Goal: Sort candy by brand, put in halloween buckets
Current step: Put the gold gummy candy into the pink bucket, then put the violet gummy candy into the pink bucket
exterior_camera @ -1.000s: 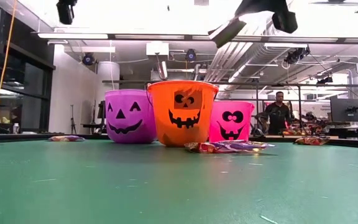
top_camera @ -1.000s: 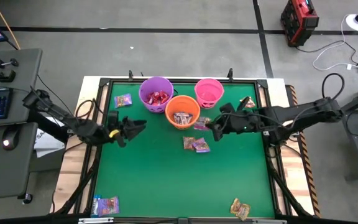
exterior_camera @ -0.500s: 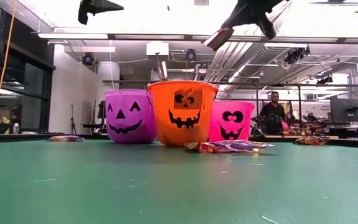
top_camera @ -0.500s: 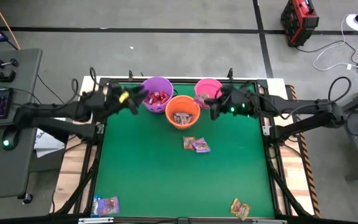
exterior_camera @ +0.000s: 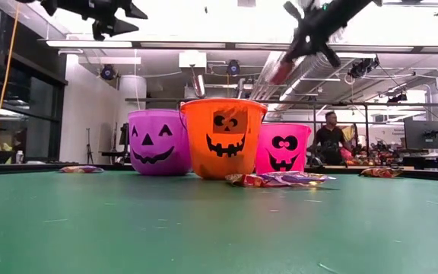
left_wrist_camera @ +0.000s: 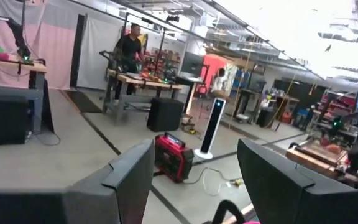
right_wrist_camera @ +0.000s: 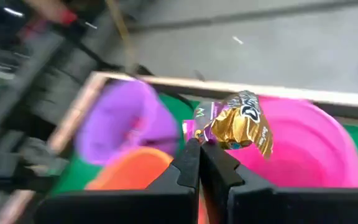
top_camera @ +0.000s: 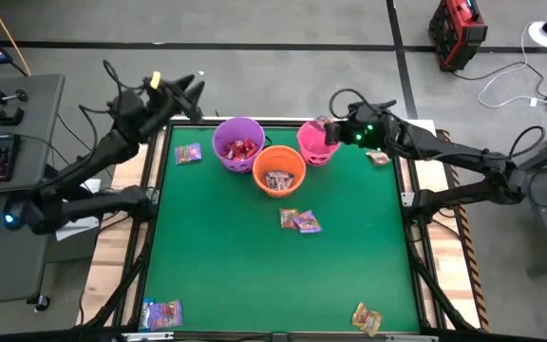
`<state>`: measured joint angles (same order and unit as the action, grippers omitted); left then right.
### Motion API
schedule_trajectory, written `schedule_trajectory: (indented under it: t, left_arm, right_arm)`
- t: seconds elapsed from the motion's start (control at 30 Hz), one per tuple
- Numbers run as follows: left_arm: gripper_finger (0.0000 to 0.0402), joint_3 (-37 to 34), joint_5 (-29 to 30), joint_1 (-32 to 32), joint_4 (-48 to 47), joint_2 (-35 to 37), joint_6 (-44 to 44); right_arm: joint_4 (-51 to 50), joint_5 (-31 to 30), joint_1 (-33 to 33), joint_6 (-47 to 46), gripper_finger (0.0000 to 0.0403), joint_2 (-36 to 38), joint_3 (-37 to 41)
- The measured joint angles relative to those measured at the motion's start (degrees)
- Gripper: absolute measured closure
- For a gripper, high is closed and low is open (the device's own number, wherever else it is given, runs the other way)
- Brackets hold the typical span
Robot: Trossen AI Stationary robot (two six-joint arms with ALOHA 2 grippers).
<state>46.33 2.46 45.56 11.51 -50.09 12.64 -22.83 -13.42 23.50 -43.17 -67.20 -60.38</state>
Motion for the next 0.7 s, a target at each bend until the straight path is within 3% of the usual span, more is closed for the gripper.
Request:
schedule_trajectory:
  t: [0.23,0.37,0.57,0.7]
  left_arm:
    - [0.0181,0.0,-9.8,5.5,3.0,-3.3,5.5]
    - [0.0181,0.0,-14.2,5.1,3.5,-4.1,10.1]
    - [0.0181,0.0,-21.7,1.5,7.0,-3.5,20.2]
    - [0.0181,0.0,-23.2,-4.6,12.4,-3.3,26.2]
  right_arm:
    - [-5.8,2.3,3.7,-0.3,0.0402,-6.9,0.0]
    - [-6.4,3.5,5.9,8.1,0.0381,-10.6,0.0]
    - [-7.6,7.4,7.1,12.0,0.027,-12.2,0.0]
    - [-7.9,8.8,6.0,15.0,0.0195,-9.9,0.0]
